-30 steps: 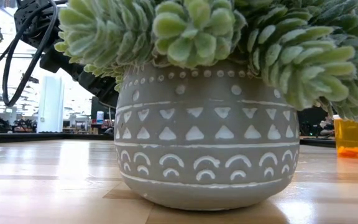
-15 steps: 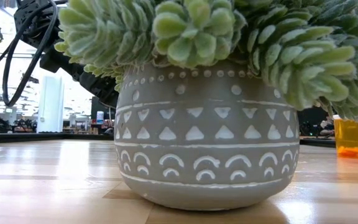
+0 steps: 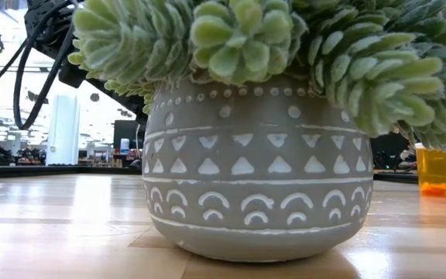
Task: Pick and place pill bottles into a basket
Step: Put the orange pill bottle into the green bin
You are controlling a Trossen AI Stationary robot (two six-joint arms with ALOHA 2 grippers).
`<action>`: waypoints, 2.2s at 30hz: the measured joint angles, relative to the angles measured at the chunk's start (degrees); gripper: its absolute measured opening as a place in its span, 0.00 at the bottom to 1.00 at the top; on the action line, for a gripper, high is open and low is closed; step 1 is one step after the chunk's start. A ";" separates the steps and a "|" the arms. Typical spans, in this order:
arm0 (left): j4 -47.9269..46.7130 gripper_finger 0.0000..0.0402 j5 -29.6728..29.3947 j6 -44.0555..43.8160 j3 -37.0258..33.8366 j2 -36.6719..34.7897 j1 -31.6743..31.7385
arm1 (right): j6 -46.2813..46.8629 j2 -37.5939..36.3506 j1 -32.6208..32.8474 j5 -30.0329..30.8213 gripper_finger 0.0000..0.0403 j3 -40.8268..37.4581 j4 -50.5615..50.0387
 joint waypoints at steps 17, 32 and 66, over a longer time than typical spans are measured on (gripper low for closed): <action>-9.78 0.44 0.49 1.28 5.87 0.42 1.21 | -0.01 0.02 0.00 0.04 0.65 -0.01 0.15; -11.21 0.44 -5.47 5.88 5.87 -9.07 5.64 | -0.01 0.02 0.00 0.04 0.65 -0.02 0.15; -13.66 0.44 2.17 1.31 17.71 6.16 24.15 | -0.02 0.02 -0.02 0.00 0.65 0.00 0.04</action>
